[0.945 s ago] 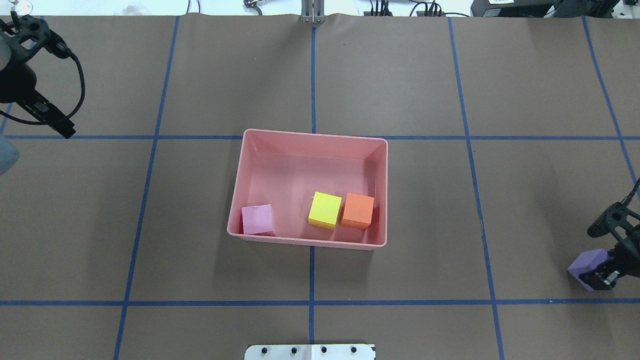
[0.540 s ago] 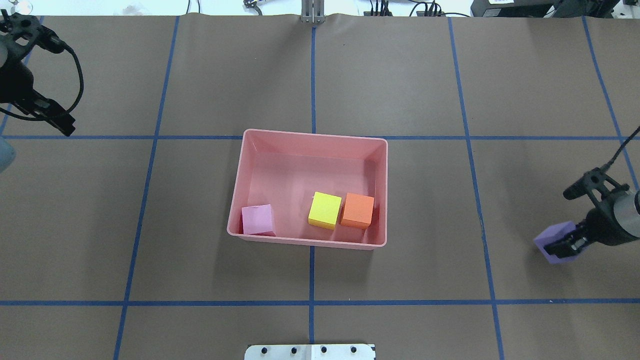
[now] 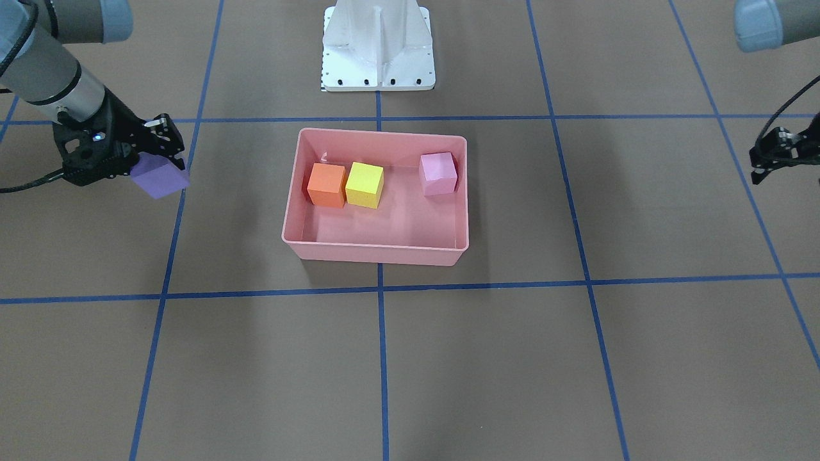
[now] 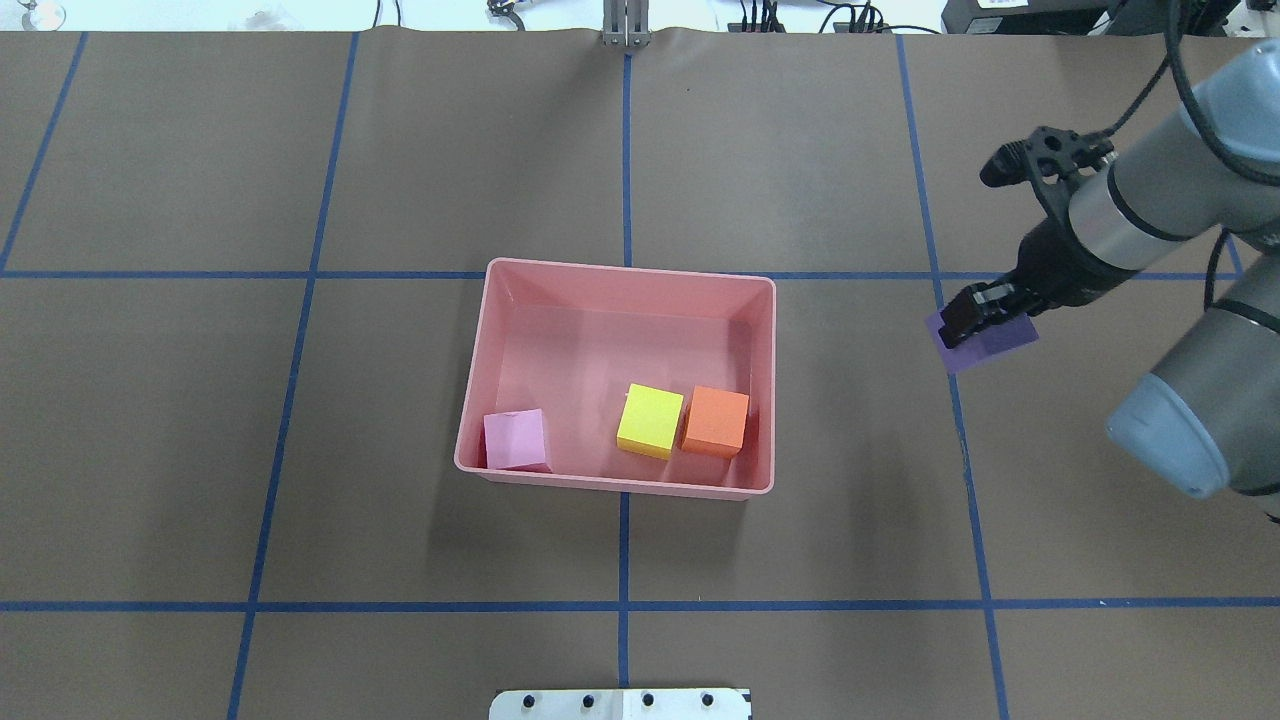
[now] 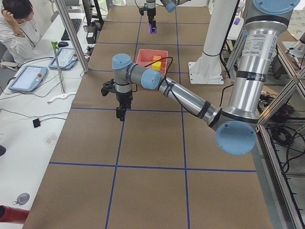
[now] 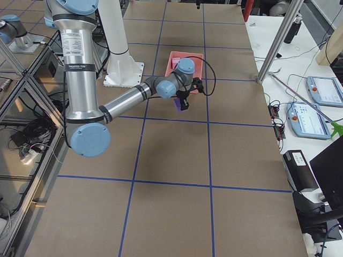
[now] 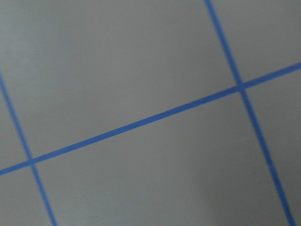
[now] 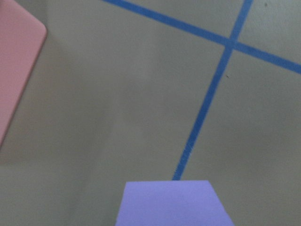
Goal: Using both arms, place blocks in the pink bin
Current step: 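Carry the purple cube with the right gripper into the bin and release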
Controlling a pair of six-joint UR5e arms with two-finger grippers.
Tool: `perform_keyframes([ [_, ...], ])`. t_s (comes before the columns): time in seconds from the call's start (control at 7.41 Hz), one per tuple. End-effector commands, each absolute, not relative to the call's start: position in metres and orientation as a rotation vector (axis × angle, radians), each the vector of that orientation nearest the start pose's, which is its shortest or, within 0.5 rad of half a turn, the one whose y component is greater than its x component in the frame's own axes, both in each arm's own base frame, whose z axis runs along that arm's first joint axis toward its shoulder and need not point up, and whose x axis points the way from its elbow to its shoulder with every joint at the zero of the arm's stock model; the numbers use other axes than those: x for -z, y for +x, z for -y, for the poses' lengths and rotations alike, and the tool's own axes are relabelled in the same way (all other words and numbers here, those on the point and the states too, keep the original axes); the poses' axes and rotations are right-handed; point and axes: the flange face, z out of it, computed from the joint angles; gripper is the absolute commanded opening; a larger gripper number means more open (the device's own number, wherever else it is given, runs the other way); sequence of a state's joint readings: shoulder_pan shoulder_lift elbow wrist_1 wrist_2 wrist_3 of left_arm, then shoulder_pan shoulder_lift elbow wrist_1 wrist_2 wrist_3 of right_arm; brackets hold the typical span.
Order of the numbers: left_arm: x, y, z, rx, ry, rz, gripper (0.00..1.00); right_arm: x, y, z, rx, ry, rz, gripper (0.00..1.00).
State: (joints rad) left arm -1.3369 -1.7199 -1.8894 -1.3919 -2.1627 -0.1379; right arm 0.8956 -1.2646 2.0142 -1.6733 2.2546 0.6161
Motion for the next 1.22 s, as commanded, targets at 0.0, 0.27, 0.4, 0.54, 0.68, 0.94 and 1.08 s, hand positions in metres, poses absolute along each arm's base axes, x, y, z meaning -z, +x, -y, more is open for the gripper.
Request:
perform_keyframes([
  [0.0,-0.531,-0.024,0.544,-0.218,0.202,-0.623,1.00,-0.206,-0.312,0.476,0.154,0.047,0.925,0.00],
  [0.27,-0.556,-0.034,0.546,-0.248,0.185,-0.704,1.00,-0.142,-0.387,0.471,0.019,0.022,0.915,0.00],
  [0.4,-0.556,-0.034,0.546,-0.244,0.181,-0.706,1.00,-0.116,-0.432,0.467,-0.042,0.017,0.890,0.00],
  [0.54,-0.557,-0.034,0.546,-0.242,0.179,-0.706,1.00,-0.096,-0.462,0.459,-0.070,0.016,0.883,0.00],
  [0.68,-0.557,-0.034,0.546,-0.241,0.178,-0.706,1.00,-0.078,-0.490,0.452,-0.099,0.011,0.871,0.00],
  [0.94,-0.558,-0.034,0.546,-0.240,0.177,-0.706,1.00,-0.056,-0.548,0.440,-0.140,0.018,0.821,0.00],
  [1.08,-0.558,-0.034,0.546,-0.240,0.177,-0.708,1.00,-0.043,-0.574,0.450,-0.141,0.018,0.808,0.17],
])
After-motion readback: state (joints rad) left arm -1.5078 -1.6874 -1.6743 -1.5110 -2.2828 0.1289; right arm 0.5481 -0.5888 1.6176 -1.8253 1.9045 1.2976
